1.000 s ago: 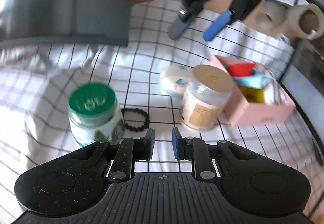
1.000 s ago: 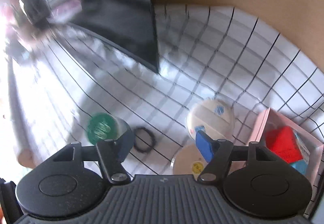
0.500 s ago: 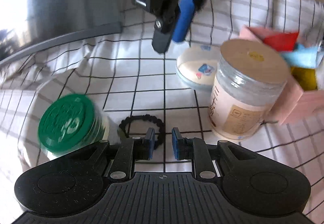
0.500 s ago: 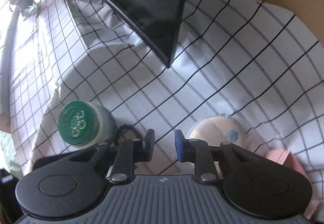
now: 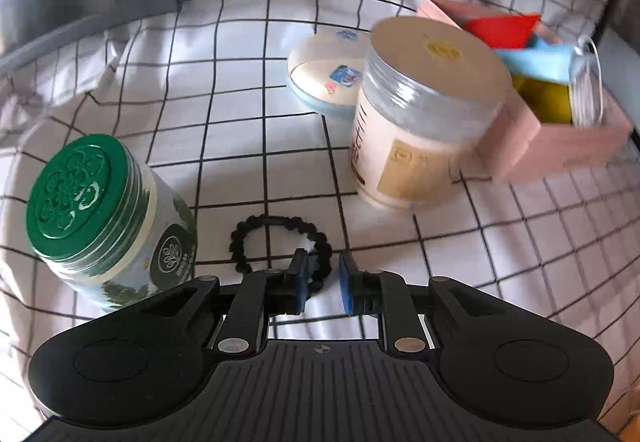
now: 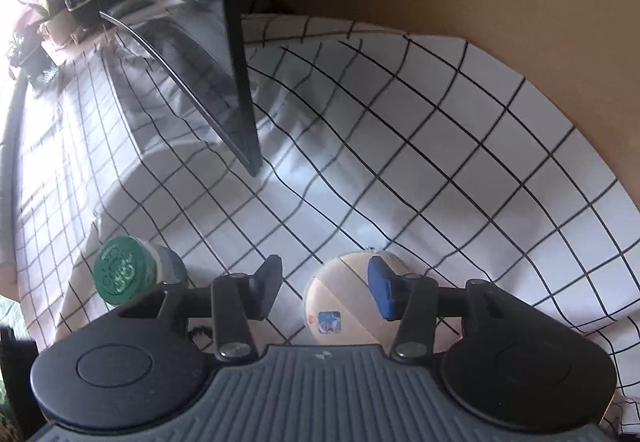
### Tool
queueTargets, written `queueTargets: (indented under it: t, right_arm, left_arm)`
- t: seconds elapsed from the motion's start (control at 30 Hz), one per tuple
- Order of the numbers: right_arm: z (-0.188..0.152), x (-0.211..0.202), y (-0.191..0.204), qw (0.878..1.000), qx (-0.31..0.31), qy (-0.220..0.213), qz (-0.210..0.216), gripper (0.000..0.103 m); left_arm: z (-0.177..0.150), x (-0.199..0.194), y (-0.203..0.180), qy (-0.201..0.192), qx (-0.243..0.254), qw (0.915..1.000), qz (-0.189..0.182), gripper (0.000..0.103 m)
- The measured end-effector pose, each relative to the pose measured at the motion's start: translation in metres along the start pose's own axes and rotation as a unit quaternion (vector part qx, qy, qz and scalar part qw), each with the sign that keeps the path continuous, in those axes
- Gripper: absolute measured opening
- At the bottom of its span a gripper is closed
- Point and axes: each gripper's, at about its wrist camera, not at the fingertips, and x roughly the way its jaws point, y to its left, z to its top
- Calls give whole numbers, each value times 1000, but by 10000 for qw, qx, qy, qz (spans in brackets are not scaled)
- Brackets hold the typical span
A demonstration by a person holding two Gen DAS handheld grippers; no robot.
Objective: Organize soft objects
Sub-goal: 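Move the right tool to the beige round compact case on the cloth, then close the right tool on the compact case edge and lift it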
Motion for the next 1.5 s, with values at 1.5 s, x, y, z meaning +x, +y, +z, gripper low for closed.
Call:
queueTargets:
  t: [1.5]
  right_arm:
    - [26,48,-8,9764,131,1451,1597,50]
  left_arm:
    - [-28,-14,14,-750,-1052,9914,-214,13]
